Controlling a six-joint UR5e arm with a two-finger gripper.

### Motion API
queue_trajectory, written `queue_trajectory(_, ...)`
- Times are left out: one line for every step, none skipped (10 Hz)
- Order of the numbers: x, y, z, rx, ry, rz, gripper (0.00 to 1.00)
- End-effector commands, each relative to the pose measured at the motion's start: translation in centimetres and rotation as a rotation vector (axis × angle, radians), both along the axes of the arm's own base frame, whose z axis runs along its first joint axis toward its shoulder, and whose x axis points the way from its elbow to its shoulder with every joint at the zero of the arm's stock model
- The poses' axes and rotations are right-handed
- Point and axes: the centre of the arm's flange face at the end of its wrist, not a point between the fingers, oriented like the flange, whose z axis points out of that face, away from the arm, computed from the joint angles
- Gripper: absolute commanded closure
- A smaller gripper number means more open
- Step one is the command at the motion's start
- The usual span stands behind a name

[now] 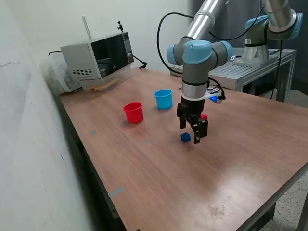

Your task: Place red objects in the red bin, and blue objects in the blue bin.

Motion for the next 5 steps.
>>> queue_trajectory(-0.7,1.8,-0.2,0.0,0.002,-0.023,0.0)
queue_trajectory(-0.9,2.5,-0.2,0.0,0.003,-0.032,0.0)
queue_trajectory(-1.1,3.0,-0.1,-0.001,0.006,-0.038,0.0)
queue_trajectory(-1.3,3.4,-0.1,-0.001,0.006,-0.045,0.0)
queue_trajectory(-1.3,3.4,-0.9,0.0,-0.001,-0.045,0.0)
